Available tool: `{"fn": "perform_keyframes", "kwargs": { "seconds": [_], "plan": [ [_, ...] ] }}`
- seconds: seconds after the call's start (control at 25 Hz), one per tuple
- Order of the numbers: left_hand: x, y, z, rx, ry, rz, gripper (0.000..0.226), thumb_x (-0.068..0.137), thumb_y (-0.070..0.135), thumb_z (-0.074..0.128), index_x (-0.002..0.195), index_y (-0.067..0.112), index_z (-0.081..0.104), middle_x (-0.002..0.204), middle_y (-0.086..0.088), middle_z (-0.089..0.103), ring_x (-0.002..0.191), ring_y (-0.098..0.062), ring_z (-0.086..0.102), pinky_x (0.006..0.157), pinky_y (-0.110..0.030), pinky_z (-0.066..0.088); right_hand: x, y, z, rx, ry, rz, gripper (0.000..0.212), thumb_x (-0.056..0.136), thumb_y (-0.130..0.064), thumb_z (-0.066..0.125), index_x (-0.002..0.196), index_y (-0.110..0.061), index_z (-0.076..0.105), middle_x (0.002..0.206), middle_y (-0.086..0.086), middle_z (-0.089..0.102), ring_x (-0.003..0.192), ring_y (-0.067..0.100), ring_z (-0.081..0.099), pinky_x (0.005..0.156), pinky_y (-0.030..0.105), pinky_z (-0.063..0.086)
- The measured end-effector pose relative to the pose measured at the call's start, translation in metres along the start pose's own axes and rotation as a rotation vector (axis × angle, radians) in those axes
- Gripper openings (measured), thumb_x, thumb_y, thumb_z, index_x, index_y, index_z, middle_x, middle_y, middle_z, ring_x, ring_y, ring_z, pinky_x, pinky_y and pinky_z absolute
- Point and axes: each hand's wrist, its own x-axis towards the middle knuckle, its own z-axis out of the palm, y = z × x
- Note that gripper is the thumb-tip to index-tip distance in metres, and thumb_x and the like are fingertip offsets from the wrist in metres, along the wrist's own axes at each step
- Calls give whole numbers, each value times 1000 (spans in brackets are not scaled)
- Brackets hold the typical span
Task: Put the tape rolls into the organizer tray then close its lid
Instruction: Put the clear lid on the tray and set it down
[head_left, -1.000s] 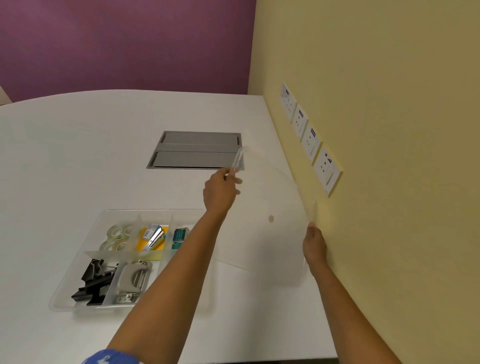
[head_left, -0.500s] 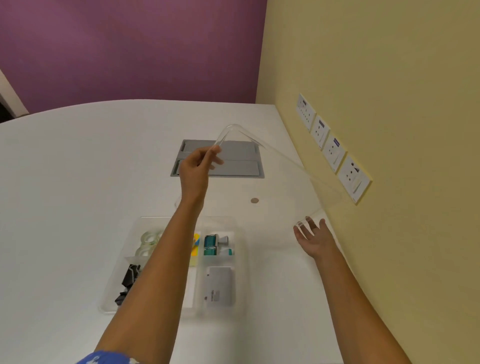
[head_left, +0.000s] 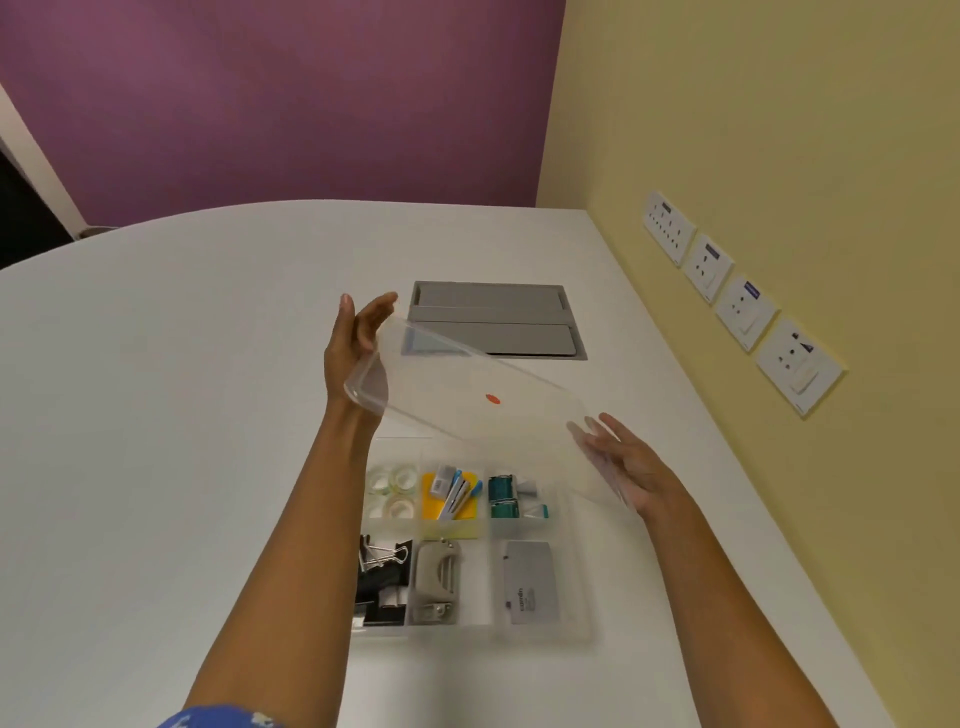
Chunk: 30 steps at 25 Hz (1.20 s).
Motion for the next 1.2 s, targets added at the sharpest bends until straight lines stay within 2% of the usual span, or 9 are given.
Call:
{"fn": "perform_keyframes", "kwargs": {
  "seconds": [0.12,0.2,0.28,0.36,0.44,0.56,0.72,0.96,1.2],
  "plan": [
    [4,-4,-38,268,-14,-74,31,101,33,41,106,24,70,125,3,58,121,-8,52,105,-28,40,10,8,8,-65,103,-50,58,92,19,40,143,-8,36,140,5,46,99,31,65,72,36,64],
    [5,-15,-62,496,-83,-168,39,101,19,43,140,19,44,152,-2,35,140,-17,33,117,-36,27,12,16,12,-330,187,-103,51,94,13,40,140,-10,42,130,2,48,90,27,66,71,35,60],
    [1,-27,-80,597,-104,-281,55,99,4,43,150,16,25,158,-7,25,140,-26,35,114,-40,32,10,27,16,-623,277,-126,43,98,2,45,139,-12,47,124,8,52,87,27,65,74,33,55],
    [-4,-36,-93,690,-42,-310,61,98,-2,43,152,13,18,153,-13,33,130,-33,48,100,-39,44,10,40,20,-840,401,-187,39,98,-6,49,137,-12,50,128,14,56,88,30,64,69,31,55],
    [-10,-47,-104,863,29,-307,53,100,0,41,150,9,25,144,-16,45,122,-35,54,92,-36,47,8,56,22,-1070,488,-234,37,100,-11,49,137,-12,50,132,18,56,96,36,67,79,38,58],
    [-18,-62,-121,1057,102,-266,35,101,3,39,134,5,52,133,-18,58,119,-31,56,100,-35,44,6,78,26,-1367,578,-255,36,101,-15,46,136,-10,52,134,20,55,113,38,61,98,43,53],
    [-13,-65,-136,1133,138,-212,28,100,5,42,120,5,63,127,-15,63,117,-30,57,101,-33,42,4,94,33,-1643,647,-292,35,101,-18,45,133,-9,55,134,16,56,120,33,55,98,39,49],
    [5,-74,-141,1199,90,-205,26,100,4,45,113,2,66,125,-15,64,120,-31,55,105,-36,41,10,100,35,-1694,706,-281,32,101,-17,45,128,-3,55,131,16,51,116,31,56,93,37,51],
    [14,-91,-146,1214,86,-210,27,101,6,42,114,1,65,127,-16,63,121,-33,55,107,-38,40,24,100,32,-1606,690,-200,34,102,-17,41,133,-5,49,135,16,53,121,31,54,98,37,49]
  ]
}}
